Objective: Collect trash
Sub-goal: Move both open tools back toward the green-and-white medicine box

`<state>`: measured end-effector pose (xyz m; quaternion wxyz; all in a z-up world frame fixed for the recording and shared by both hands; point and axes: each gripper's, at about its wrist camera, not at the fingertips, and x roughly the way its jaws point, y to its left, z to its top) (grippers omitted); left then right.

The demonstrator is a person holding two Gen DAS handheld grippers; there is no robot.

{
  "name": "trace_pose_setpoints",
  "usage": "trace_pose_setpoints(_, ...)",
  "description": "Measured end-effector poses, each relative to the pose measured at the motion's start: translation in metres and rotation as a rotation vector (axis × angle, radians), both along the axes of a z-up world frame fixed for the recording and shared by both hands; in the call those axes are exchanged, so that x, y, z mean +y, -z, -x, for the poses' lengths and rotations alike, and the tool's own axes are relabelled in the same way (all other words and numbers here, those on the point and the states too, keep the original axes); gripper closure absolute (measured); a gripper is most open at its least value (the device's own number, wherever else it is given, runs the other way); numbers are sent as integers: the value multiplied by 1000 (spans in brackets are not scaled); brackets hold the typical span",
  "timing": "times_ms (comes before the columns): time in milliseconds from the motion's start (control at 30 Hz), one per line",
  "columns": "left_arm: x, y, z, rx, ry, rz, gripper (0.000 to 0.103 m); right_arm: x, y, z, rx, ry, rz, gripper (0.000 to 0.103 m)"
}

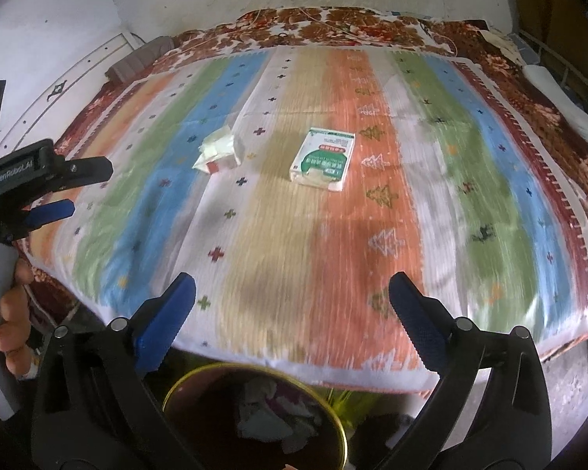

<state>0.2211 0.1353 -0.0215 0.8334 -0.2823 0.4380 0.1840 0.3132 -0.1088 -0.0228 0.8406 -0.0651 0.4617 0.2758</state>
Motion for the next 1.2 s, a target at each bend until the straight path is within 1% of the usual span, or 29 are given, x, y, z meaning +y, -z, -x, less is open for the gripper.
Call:
trace_pose_setpoints(133,7,7,-14,15,-10,40,6,9,8,-15,8,3,-5,9)
trace_pose_setpoints(267,13,13,-28,21,-10,28,6,19,17,-32,-7,4,18,9)
trace_pose_setpoints(400,23,25,-42,26,-8,78,6,28,29,-51,-5,14,31,9)
trace_pose_setpoints(467,27,27,-48,29,-10,64,6,36,34,-57,-25,-1,46,9)
trace_pose_setpoints(500,28,27,-52,34,-15,34,6,41,36,-60,-42,-11,58,9)
trace_pose_setpoints(567,29,27,-60,39,1,-4,6,46,40,-66,-43,-13,59,9)
trace_pose_setpoints(600,31,28,-64,40,8,-7,6,50,43,-71,-32,-9,53,9)
trace_pose_setpoints(767,42,34,-85,38,9,7,6,61,51,-88,-16,18,38,9)
trace_pose_setpoints(933,46,48,-108,68,43,10,6,71,64,-111,3,40,41,9)
trace_pose_setpoints(1100,53,56,-130,77,52,23,6,78,79,-141,48,79,4,9)
trace_pose_setpoints(1200,58,65,-143,102,70,19,6,83,86,-153,52,75,20,9)
